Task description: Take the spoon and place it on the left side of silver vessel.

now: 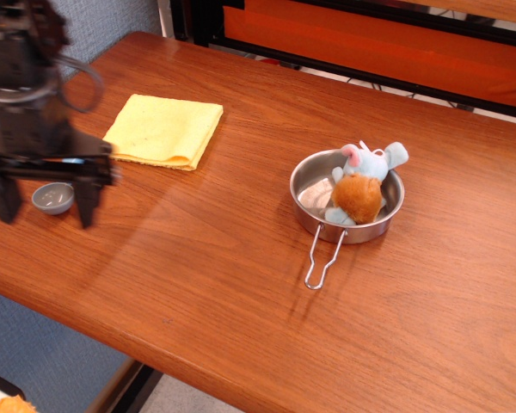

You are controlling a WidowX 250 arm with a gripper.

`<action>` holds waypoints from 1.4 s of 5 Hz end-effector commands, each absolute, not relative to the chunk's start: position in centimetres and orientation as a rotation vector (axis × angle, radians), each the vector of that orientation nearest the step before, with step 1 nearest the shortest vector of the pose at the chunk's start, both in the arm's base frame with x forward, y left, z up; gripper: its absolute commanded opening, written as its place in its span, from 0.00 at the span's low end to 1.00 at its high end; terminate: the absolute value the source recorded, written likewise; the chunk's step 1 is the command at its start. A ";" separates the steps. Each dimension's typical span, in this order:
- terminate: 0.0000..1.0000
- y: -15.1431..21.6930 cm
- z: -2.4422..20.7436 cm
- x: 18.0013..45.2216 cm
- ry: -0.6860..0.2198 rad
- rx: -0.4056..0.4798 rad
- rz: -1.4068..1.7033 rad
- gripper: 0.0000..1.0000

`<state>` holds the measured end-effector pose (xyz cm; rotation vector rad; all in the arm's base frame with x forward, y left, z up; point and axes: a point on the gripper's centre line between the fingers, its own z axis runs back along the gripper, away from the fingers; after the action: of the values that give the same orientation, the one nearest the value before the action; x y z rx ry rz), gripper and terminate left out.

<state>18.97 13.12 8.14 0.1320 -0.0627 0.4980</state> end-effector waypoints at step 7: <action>0.00 20.4 5.0 27.7 -0.221 0.087 0.531 1.00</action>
<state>27.70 20.34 3.43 0.0717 -0.1804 0.5383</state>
